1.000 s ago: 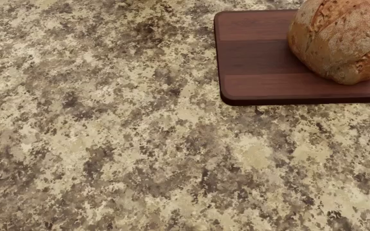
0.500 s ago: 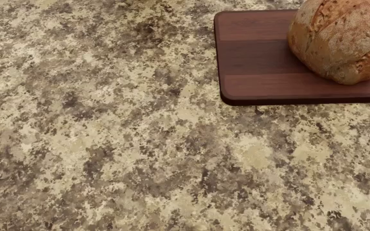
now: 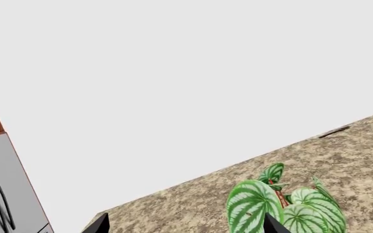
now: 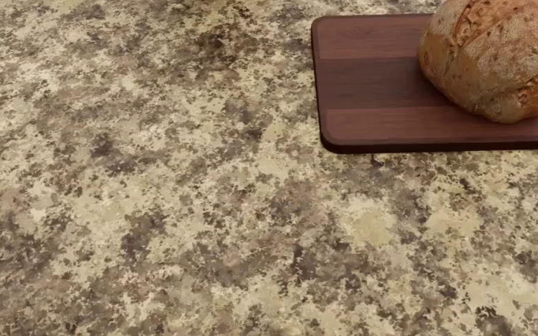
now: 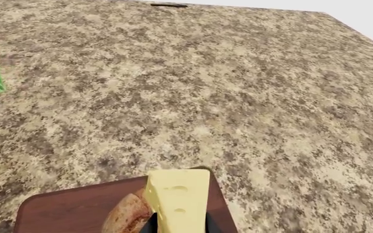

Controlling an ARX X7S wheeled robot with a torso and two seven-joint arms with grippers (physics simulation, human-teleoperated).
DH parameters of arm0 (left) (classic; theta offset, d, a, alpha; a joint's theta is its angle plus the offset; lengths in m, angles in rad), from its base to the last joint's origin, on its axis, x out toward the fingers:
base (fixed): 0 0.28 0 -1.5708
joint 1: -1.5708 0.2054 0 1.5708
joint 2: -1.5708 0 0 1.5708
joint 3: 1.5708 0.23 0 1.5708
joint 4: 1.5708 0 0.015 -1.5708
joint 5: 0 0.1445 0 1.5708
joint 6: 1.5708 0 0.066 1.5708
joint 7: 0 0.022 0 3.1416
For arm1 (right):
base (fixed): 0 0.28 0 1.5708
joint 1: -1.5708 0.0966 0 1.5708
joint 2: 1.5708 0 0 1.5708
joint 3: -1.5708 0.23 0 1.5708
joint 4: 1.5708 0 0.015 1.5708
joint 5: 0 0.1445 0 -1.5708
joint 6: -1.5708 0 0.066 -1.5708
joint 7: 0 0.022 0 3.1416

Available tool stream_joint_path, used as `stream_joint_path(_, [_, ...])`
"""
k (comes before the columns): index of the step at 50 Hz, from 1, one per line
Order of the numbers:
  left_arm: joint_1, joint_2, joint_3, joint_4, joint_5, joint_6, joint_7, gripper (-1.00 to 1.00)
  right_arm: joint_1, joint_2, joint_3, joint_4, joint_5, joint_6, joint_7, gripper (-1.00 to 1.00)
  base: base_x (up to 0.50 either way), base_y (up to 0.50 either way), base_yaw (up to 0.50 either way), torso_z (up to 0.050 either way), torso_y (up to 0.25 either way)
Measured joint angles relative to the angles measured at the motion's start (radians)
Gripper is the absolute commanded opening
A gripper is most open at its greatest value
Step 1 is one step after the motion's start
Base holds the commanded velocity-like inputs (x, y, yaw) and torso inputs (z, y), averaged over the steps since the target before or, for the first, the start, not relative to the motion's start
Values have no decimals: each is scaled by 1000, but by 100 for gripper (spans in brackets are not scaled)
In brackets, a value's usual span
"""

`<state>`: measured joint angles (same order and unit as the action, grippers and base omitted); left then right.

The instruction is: Pick up the wedge of cheese and place it on the slice of bread to prepare a simple cheese on bread dish.

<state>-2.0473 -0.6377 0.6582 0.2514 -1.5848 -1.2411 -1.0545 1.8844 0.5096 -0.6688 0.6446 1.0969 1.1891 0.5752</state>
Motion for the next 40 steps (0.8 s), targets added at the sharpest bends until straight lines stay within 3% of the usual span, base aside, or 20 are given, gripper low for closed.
stream_joint_path(40, [1,-8,15,1,9,17,11,100,9,-91,-72,209,-93,-116,-125,-100,0,0,0,0,0])
